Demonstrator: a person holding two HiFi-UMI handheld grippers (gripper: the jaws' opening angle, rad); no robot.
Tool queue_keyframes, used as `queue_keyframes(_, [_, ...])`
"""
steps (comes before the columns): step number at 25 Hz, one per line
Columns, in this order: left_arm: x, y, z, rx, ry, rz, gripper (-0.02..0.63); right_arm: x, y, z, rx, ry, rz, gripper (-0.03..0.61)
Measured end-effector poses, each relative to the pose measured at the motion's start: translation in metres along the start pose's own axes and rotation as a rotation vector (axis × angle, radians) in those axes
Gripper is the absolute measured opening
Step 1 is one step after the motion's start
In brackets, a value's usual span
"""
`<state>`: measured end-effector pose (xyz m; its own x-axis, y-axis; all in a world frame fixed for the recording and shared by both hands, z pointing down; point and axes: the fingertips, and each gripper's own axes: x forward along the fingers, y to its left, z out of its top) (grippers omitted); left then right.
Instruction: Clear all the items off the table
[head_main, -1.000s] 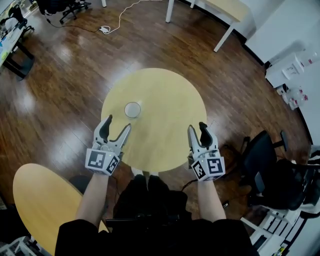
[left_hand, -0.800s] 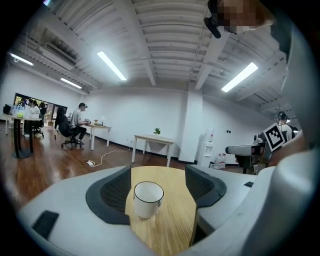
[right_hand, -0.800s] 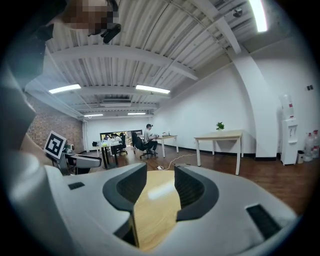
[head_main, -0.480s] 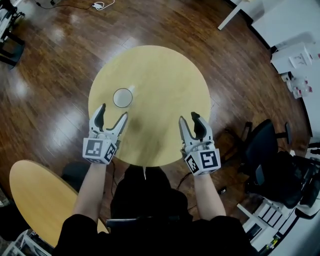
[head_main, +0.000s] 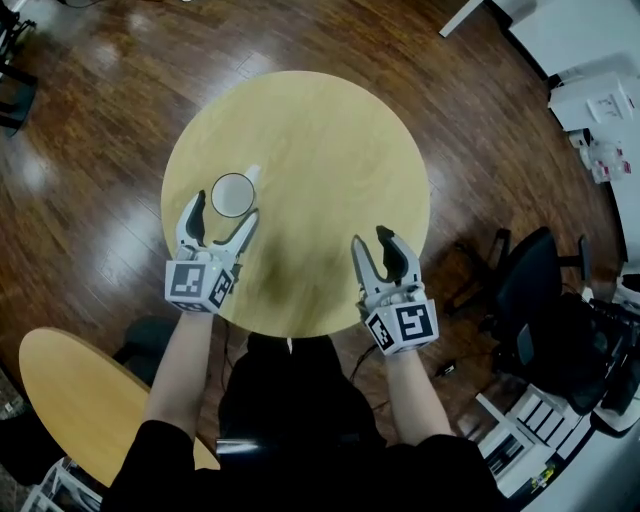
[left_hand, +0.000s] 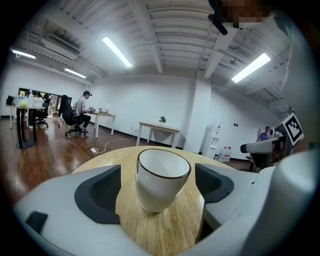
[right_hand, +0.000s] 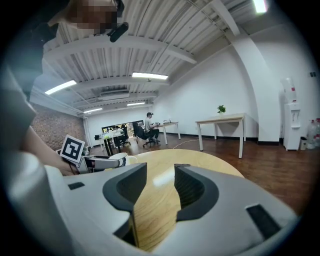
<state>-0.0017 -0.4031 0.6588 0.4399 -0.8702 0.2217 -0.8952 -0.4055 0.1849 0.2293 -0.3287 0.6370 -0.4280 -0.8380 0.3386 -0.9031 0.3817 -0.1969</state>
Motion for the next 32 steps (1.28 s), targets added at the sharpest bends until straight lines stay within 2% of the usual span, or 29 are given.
queue_keyframes(3, [0.007,-0.003,-0.005,0.014,0.004,-0.01,0.468,0.004,0.0,-0.004,0.01,0.006,-0.001,0.178])
queue_keyframes(4, [0.01,-0.004,-0.007,0.012,0.008,-0.011,0.488,0.004,0.0,-0.006,0.013,0.007,-0.004,0.178])
queue_keyframes(14, [0.031,-0.008,-0.014,0.053,0.002,-0.046,0.488,0.004,0.001,-0.019,0.008,0.035,-0.025,0.178])
queue_keyframes(20, [0.04,-0.007,-0.015,0.063,-0.02,-0.041,0.483,0.006,-0.003,-0.022,-0.014,0.041,-0.038,0.178])
queue_keyframes(24, [0.041,-0.011,-0.015,0.087,-0.014,-0.053,0.422,0.004,-0.001,-0.021,-0.012,0.037,-0.038,0.178])
queue_keyframes(30, [0.042,-0.009,-0.012,0.057,-0.027,-0.058,0.414,0.002,-0.001,-0.019,-0.027,0.037,-0.029,0.178])
queue_keyframes(32, [0.041,-0.012,-0.011,0.07,-0.02,-0.073,0.413,0.002,-0.003,-0.017,-0.031,0.035,-0.031,0.178])
